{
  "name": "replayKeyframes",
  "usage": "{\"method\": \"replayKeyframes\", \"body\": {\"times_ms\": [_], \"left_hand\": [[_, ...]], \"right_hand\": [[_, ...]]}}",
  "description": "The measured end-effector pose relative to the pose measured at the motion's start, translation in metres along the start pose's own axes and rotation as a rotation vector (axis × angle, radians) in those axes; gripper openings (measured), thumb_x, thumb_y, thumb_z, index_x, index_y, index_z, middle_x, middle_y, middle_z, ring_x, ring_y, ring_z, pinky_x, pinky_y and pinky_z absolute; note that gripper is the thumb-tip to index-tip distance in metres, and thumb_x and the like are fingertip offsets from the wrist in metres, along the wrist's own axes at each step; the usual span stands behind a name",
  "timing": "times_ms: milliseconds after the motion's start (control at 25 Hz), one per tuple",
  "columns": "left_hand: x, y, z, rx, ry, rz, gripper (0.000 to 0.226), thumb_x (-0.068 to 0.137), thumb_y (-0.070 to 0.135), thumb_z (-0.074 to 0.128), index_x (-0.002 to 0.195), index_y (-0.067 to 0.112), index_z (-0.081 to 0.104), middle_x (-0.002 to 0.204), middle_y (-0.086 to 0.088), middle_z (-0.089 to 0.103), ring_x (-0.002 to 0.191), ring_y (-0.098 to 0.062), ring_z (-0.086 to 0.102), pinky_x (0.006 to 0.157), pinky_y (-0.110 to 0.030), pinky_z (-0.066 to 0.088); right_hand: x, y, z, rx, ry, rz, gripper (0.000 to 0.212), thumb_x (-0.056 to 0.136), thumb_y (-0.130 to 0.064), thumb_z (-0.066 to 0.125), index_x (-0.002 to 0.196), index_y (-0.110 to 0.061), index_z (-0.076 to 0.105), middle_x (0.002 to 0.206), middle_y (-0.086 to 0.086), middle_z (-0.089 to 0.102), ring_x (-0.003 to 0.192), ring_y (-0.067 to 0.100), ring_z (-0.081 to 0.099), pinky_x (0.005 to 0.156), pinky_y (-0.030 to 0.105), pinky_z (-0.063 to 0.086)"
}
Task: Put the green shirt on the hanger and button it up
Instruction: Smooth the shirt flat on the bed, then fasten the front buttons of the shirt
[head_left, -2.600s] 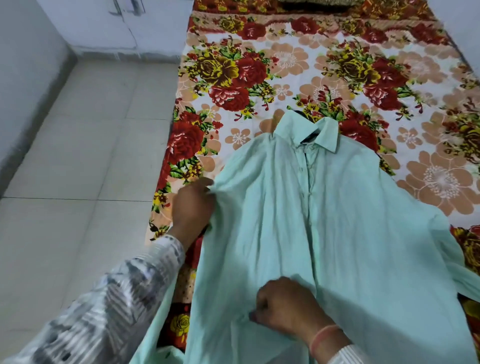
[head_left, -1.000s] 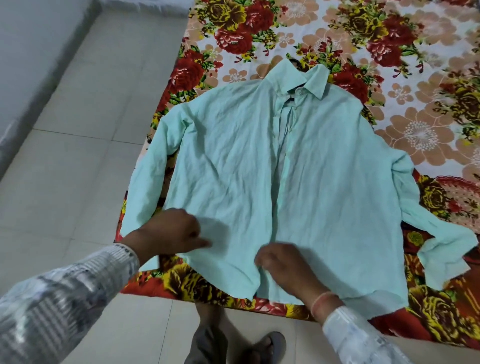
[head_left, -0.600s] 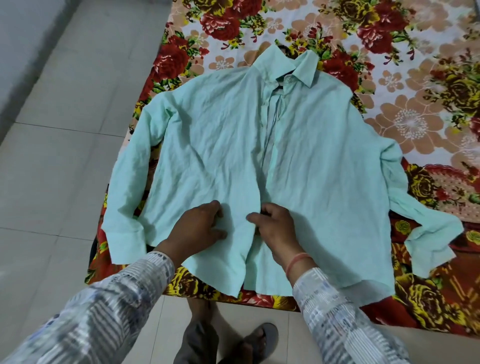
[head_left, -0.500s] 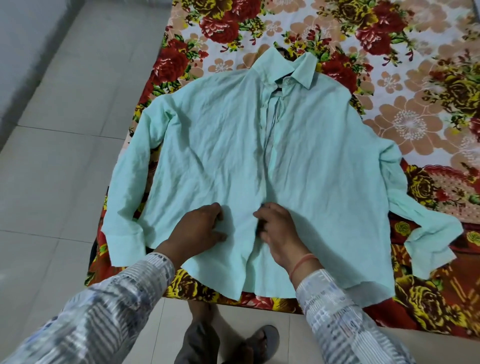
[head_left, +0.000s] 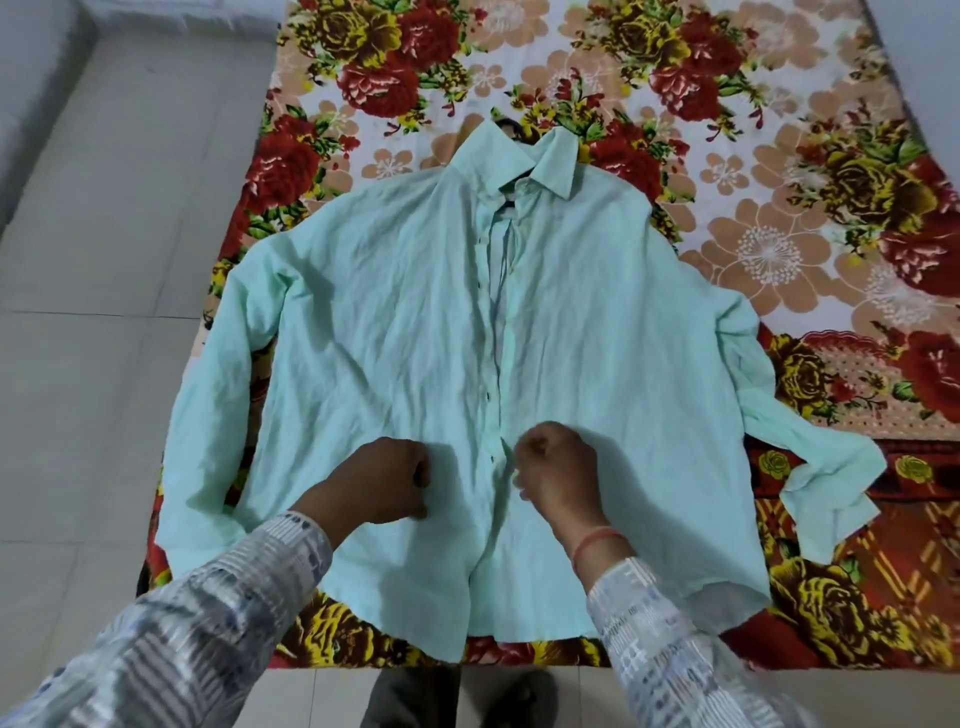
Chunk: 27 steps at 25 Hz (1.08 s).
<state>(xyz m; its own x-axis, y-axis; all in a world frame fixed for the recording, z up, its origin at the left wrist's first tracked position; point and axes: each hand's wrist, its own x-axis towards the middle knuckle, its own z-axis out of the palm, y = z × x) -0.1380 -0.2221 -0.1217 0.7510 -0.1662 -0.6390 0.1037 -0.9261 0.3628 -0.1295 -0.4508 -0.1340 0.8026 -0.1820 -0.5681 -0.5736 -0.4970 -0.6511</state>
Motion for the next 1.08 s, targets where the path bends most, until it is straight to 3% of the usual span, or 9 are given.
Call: {"method": "replayKeyframes", "body": {"times_ms": [160,280,360,440,520,640,760,960,1080], "left_hand": [[-0.003,0.038,0.011,-0.583,0.188,0.075,0.030,0.080,0.033,0.091,0.083,0.022,0.063,0.066,0.009,0.061,0.060,-0.010,0.059,0.060,-0.029,0.050],[-0.021,0.048,0.044,-0.427,0.207,0.131,0.036,0.075,0.040,0.091,0.094,0.028,0.062,0.073,0.010,0.065,0.063,-0.008,0.060,0.061,-0.027,0.049],[-0.023,0.040,0.060,-0.334,0.321,0.110,0.029,0.079,0.025,0.085,0.096,0.025,0.062,0.076,0.008,0.066,0.067,-0.014,0.063,0.061,-0.029,0.048],[-0.027,0.034,0.066,-0.456,0.403,0.011,0.022,0.084,0.012,0.080,0.095,0.020,0.063,0.076,0.006,0.067,0.069,-0.011,0.064,0.060,-0.019,0.045],[-0.035,0.035,0.068,-0.574,0.443,-0.100,0.021,0.086,0.005,0.073,0.096,0.022,0.065,0.083,0.006,0.070,0.078,-0.005,0.066,0.064,-0.016,0.045],[-0.048,0.037,0.078,-0.690,0.454,-0.160,0.027,0.085,0.000,0.067,0.092,0.026,0.066,0.090,0.008,0.075,0.088,-0.010,0.071,0.076,-0.033,0.055],[-0.052,0.040,0.085,-0.890,0.499,-0.225,0.010,0.084,0.018,0.072,0.085,0.027,0.068,0.088,0.007,0.077,0.091,-0.017,0.074,0.088,-0.047,0.061],[-0.061,0.051,0.094,-0.820,0.591,-0.134,0.023,0.087,0.028,0.085,0.105,0.026,0.071,0.091,0.007,0.073,0.085,-0.009,0.069,0.076,-0.028,0.056],[-0.062,0.038,0.096,-0.729,0.503,-0.198,0.030,0.085,0.017,0.082,0.111,0.028,0.073,0.089,0.008,0.077,0.089,-0.012,0.074,0.080,-0.034,0.059]], "right_hand": [[-0.026,0.028,0.006,-0.218,-0.190,-0.103,0.010,0.069,-0.021,0.074,0.077,-0.022,0.069,0.075,-0.001,0.077,0.074,0.021,0.076,0.073,0.042,0.065],[-0.048,0.042,0.010,-0.328,-0.220,-0.235,0.027,0.071,-0.020,0.080,0.093,-0.028,0.066,0.079,-0.009,0.069,0.077,0.016,0.069,0.072,0.039,0.061],[-0.053,0.049,0.012,-0.323,-0.214,-0.276,0.038,0.072,-0.019,0.086,0.102,-0.030,0.066,0.081,-0.012,0.061,0.078,0.014,0.065,0.073,0.036,0.059],[-0.057,0.056,0.012,-0.270,-0.206,-0.298,0.042,0.071,-0.014,0.090,0.104,-0.026,0.066,0.084,-0.011,0.059,0.077,0.012,0.062,0.075,0.032,0.057],[-0.061,0.062,0.013,-0.235,-0.158,-0.334,0.037,0.074,-0.010,0.086,0.102,-0.023,0.067,0.086,-0.009,0.061,0.077,0.011,0.062,0.076,0.031,0.058],[-0.071,0.061,0.018,-0.204,-0.052,-0.362,0.020,0.082,-0.015,0.078,0.099,-0.022,0.071,0.084,-0.007,0.064,0.079,0.014,0.064,0.078,0.030,0.057],[-0.070,0.051,0.026,-0.225,0.054,-0.419,0.012,0.087,-0.018,0.073,0.099,-0.020,0.074,0.086,-0.003,0.069,0.083,0.020,0.068,0.076,0.031,0.057],[-0.060,0.030,0.041,-0.323,0.014,-0.464,0.014,0.082,-0.006,0.066,0.080,-0.014,0.077,0.077,0.007,0.075,0.078,0.029,0.071,0.071,0.039,0.060],[-0.057,0.040,0.041,-0.297,0.031,-0.427,0.013,0.082,-0.007,0.067,0.079,-0.014,0.078,0.076,0.004,0.077,0.075,0.024,0.073,0.071,0.036,0.060]]}}
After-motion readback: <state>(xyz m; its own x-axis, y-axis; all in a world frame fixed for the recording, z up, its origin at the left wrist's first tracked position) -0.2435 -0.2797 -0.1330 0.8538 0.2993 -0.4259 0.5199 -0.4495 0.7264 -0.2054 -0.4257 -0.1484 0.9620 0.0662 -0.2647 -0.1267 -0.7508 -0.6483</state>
